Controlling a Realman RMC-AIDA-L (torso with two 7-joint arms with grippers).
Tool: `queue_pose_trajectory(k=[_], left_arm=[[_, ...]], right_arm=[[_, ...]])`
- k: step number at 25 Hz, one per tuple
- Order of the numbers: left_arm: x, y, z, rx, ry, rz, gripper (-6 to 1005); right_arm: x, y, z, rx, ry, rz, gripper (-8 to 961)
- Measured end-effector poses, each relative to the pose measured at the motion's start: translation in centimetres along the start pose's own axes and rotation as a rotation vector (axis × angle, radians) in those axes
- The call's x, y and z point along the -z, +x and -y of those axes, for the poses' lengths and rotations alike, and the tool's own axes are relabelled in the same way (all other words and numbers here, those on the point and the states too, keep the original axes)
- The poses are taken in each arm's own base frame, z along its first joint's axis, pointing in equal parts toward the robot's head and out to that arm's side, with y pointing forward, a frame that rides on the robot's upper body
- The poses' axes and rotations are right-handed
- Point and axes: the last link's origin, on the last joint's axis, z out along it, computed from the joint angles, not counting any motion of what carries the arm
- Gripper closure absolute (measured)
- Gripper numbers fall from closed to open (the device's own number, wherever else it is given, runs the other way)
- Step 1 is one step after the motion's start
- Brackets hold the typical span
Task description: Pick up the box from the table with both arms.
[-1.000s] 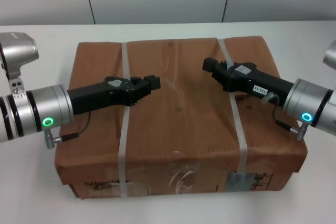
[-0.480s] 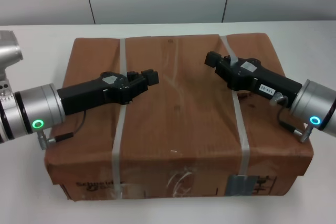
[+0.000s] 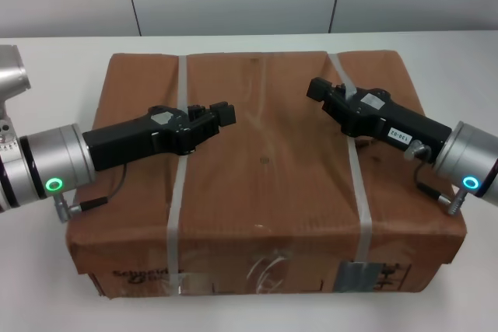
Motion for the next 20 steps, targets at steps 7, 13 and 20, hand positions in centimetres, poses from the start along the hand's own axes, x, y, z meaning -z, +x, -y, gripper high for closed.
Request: queue_pose_trajectory(k=[7,13,20], left_arm=[[0.23,-0.25,0.02,-0.009,0.005,-0.001,870],[0.23,-0.28,0.01,-0.009,0.006,-0.002,870],[0.21,-0.30,-0.01,-0.008,0.005,-0.002,870]], right_arm=[[0.03,0.00,-0.01,0.000,-0.001,0.001,896],[0.05,0.03,-0.01,-0.001,0.000,0.000,895],[0.07,0.02,-0.06,-0.001,-0.003,0.002,896]])
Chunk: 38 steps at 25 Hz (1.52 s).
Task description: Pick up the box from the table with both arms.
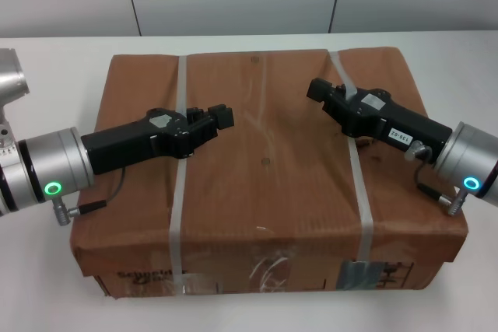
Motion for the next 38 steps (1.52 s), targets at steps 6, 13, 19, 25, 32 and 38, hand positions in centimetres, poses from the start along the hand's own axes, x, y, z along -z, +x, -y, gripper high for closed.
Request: queue_pose_trajectory(k=[6,13,19,25,32,38], left_arm=[[0.03,0.01,-0.01,0.002,0.000,-0.004,870],[0.12,0.03,0.02,0.003,0.002,-0.006,870],[0.14,0.08,-0.05,0.003,-0.003,-0.009,870],[0.14,0.12,-0.16,0.001,-0.011,-0.012,870],[0.10,0.10,-0.19,-0.002,-0.012,-0.013,870],[0.09,0.15,-0.34,-0.002,-0.022,-0.017,870]], right_arm=[[0.08,-0.08,-0.06,-0.003,-0.003,0.010,895],[0.10,-0.10,-0.08,-0.004,-0.005,0.012,896],[0.11,-0.17,-0.24,-0.004,-0.015,0.017,895],[0.16,-0.29,-0.27,-0.007,-0.017,0.028,895],[0.46,-0.26,-0.37,-0.013,-0.021,0.041,896],[0.53,-0.21,-0.36,-0.014,-0.019,0.041,895]])
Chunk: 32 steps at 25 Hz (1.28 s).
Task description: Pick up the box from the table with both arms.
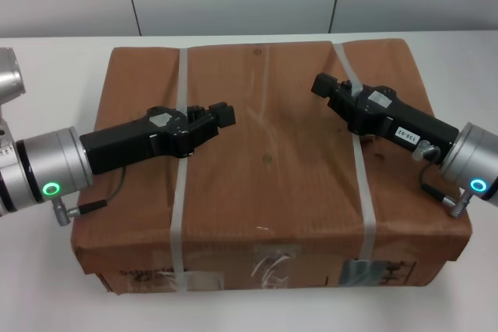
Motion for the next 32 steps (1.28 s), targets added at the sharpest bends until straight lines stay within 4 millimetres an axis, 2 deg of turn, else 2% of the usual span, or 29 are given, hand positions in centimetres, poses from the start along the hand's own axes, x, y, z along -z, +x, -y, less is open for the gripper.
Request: queue_pose_trajectory(k=[32], left_arm=[[0.15,0.16,-0.17,0.001,-0.012,-0.015,870]], right_arm=[[-0.01,0.00,0.00,0.000,0.000,0.000,896]])
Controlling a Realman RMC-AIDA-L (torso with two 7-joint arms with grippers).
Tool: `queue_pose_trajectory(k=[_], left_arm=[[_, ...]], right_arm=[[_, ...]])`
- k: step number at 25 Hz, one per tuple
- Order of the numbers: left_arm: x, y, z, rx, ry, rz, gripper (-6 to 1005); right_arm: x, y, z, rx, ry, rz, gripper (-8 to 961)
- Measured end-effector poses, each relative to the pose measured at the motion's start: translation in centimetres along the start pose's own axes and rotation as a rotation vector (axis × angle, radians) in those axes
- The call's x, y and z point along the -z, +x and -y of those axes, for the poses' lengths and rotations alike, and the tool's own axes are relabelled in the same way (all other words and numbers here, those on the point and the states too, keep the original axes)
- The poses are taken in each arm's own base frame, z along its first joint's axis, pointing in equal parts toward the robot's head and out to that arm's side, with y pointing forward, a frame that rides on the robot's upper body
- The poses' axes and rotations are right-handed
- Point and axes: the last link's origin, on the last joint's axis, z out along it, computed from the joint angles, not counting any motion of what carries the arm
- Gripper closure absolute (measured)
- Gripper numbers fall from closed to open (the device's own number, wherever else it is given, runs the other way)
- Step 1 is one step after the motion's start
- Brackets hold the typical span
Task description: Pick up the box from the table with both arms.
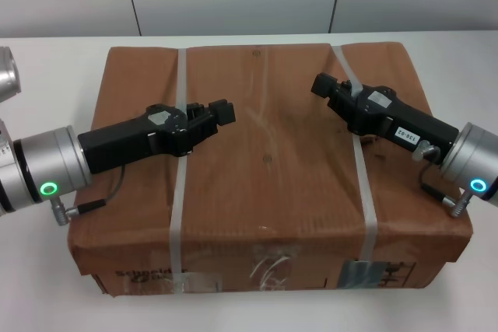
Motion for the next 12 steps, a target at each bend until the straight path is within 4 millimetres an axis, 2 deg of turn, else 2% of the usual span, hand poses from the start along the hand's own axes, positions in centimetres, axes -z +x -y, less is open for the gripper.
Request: queue_pose_trajectory(k=[12], left_arm=[[0.13,-0.13,0.01,0.002,0.003,0.000,870]], right_arm=[[0.00,0.01,0.02,0.000,0.001,-0.001,896]])
